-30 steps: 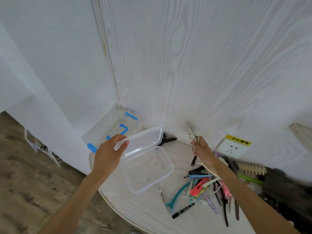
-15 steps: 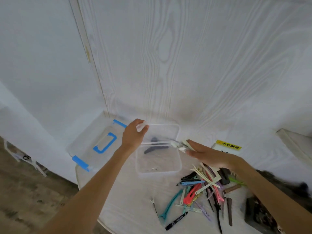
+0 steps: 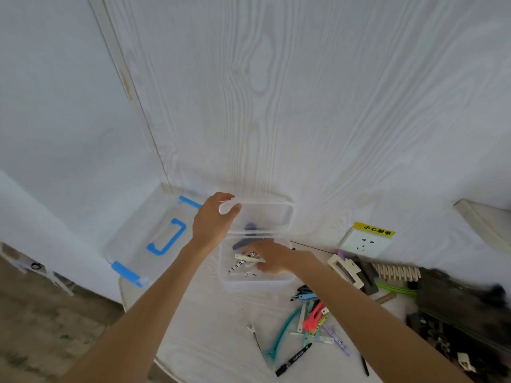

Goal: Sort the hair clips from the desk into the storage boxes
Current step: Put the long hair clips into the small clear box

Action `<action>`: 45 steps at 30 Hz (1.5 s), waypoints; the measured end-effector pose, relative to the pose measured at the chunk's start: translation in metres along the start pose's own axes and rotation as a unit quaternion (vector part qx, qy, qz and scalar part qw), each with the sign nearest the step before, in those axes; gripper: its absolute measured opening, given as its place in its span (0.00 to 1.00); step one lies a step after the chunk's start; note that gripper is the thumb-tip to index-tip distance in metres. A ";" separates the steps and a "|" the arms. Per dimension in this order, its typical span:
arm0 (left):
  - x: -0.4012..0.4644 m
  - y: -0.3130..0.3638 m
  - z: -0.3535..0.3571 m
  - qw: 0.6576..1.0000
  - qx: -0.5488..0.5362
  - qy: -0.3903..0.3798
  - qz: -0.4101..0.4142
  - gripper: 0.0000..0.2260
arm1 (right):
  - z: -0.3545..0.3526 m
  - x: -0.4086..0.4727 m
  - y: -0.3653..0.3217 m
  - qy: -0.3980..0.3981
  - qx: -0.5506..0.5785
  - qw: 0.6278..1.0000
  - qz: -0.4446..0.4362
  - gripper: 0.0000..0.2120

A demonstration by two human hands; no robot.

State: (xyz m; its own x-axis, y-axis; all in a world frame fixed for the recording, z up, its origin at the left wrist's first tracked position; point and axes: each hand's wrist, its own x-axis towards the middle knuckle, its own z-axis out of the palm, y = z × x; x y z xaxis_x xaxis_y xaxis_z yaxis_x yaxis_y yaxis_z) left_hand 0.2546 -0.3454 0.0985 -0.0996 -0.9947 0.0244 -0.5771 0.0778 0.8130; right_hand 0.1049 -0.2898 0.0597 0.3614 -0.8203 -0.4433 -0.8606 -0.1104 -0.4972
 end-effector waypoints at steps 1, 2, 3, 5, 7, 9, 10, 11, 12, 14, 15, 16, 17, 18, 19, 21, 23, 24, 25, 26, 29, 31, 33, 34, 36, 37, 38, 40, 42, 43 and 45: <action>-0.003 -0.001 -0.001 1.000 -0.002 0.000 0.008 0.13 | 0.001 -0.001 0.004 -0.007 0.021 1.000 -0.001 0.30; -0.006 -0.002 -0.002 1.000 -0.006 0.001 0.016 0.13 | 0.002 -0.002 0.008 -0.014 0.035 0.999 -0.004 0.31; -0.009 -0.003 -0.003 1.000 -0.011 0.002 0.021 0.14 | 0.000 -0.007 0.008 -0.020 0.050 0.999 -0.007 0.31; -0.015 -0.004 -0.005 0.999 -0.019 0.001 0.028 0.15 | -0.003 -0.019 0.007 -0.014 0.069 0.997 -0.030 0.29; -0.020 -0.005 -0.008 0.999 -0.019 0.000 0.033 0.15 | -0.005 -0.029 0.009 0.001 0.051 0.998 -0.025 0.26; -0.025 -0.005 -0.010 0.999 -0.014 0.002 0.046 0.17 | -0.002 -0.037 0.017 0.056 0.008 0.998 0.031 0.24; -0.028 -0.006 -0.012 0.998 -0.011 0.005 0.055 0.18 | 0.001 -0.041 0.021 0.079 -0.010 0.996 0.048 0.23; -0.031 -0.008 -0.014 0.998 -0.009 0.011 0.063 0.20 | 0.005 -0.045 0.023 0.090 -0.018 0.994 0.052 0.22; -0.036 -0.010 -0.017 0.997 -0.008 0.017 0.068 0.21 | 0.011 -0.051 0.024 0.097 -0.019 0.994 0.049 0.20; -0.045 -0.016 -0.025 0.997 -0.018 0.030 0.069 0.24 | 0.020 -0.066 0.022 0.113 -0.002 0.993 0.041 0.18; -0.049 -0.019 -0.030 0.997 -0.022 0.036 0.072 0.24 | 0.023 -0.075 0.020 0.128 0.005 0.991 0.034 0.17; -0.053 -0.022 -0.034 0.996 -0.018 0.043 0.080 0.24 | 0.025 -0.084 0.018 0.145 0.005 0.989 0.024 0.17; -0.060 -0.024 -0.038 0.995 -0.015 0.050 0.085 0.22 | 0.030 -0.093 0.018 0.164 0.005 0.986 0.016 0.16; -0.067 -0.025 -0.041 0.994 -0.016 0.061 0.093 0.19 | 0.035 -0.101 0.018 0.191 0.001 0.982 0.007 0.16; -0.074 -0.026 -0.043 0.992 -0.021 0.070 0.105 0.15 | 0.039 -0.105 0.020 0.216 -0.006 0.976 0.000 0.15; -0.097 -0.030 -0.040 0.990 -0.020 0.061 0.128 0.10 | 0.054 -0.119 0.024 0.251 -0.012 0.968 -0.020 0.14; -0.120 -0.038 -0.032 0.989 0.019 -0.007 0.144 0.09 | 0.068 -0.130 0.027 0.234 -0.012 0.971 -0.042 0.14; -0.131 -0.044 -0.026 0.986 0.050 -0.056 0.152 0.09 | 0.076 -0.134 0.027 0.201 -0.019 0.978 -0.044 0.15; -0.140 -0.050 -0.018 0.977 0.083 -0.110 0.165 0.10 | 0.084 -0.136 0.029 0.155 -0.038 0.986 -0.043 0.17; -0.148 -0.057 -0.010 0.963 0.118 -0.165 0.180 0.12 | 0.091 -0.138 0.030 0.110 -0.072 0.990 -0.042 0.22; -0.166 -0.079 0.020 0.909 0.220 -0.284 0.211 0.21 | 0.112 -0.138 0.035 0.019 -0.244 0.969 -0.026 0.38; -0.175 -0.092 0.034 0.891 0.253 -0.312 0.211 0.21 | 0.123 -0.139 0.036 0.070 -0.320 0.944 -0.044 0.37; -0.179 -0.100 0.039 0.893 0.266 -0.267 0.246 0.18 | 0.132 -0.136 0.039 0.150 -0.346 0.923 -0.079 0.28; -0.179 -0.102 0.040 0.898 0.267 -0.240 0.255 0.15 | 0.133 -0.133 0.039 0.166 -0.353 0.916 -0.090 0.22; -0.176 -0.102 0.034 0.907 0.270 -0.207 0.247 0.09 | 0.133 -0.124 0.039 0.181 -0.377 0.904 -0.083 0.16; -0.175 -0.103 0.029 0.911 0.275 -0.198 0.236 0.08 | 0.133 -0.119 0.041 0.188 -0.385 0.900 -0.075 0.15; -0.174 -0.105 0.024 0.916 0.280 -0.184 0.223 0.07 | 0.131 -0.114 0.041 0.197 -0.391 0.896 -0.072 0.14; -0.172 -0.110 0.011 0.929 0.283 -0.133 0.196 0.04 | 0.126 -0.105 0.045 0.205 -0.394 0.893 -0.072 0.14; -0.174 -0.115 -0.003 0.944 0.273 -0.082 0.168 0.04 | 0.121 -0.099 0.046 0.210 -0.386 0.895 -0.073 0.13; -0.174 -0.114 -0.009 0.949 0.264 -0.055 0.163 0.04 | 0.119 -0.098 0.046 0.221 -0.372 0.899 -0.074 0.13; -0.172 -0.107 -0.021 0.959 0.236 -0.005 0.159 0.05 | 0.117 -0.099 0.044 0.253 -0.324 0.909 -0.074 0.12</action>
State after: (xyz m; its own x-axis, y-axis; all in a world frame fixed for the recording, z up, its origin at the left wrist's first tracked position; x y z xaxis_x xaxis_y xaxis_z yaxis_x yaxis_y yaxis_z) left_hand 0.3508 -0.1837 0.0196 -0.3385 -0.9148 0.2202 -0.8179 0.4018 0.4118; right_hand 0.0733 -0.1479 -0.0060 0.4206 -0.9042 0.0742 -0.9057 -0.4137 0.0923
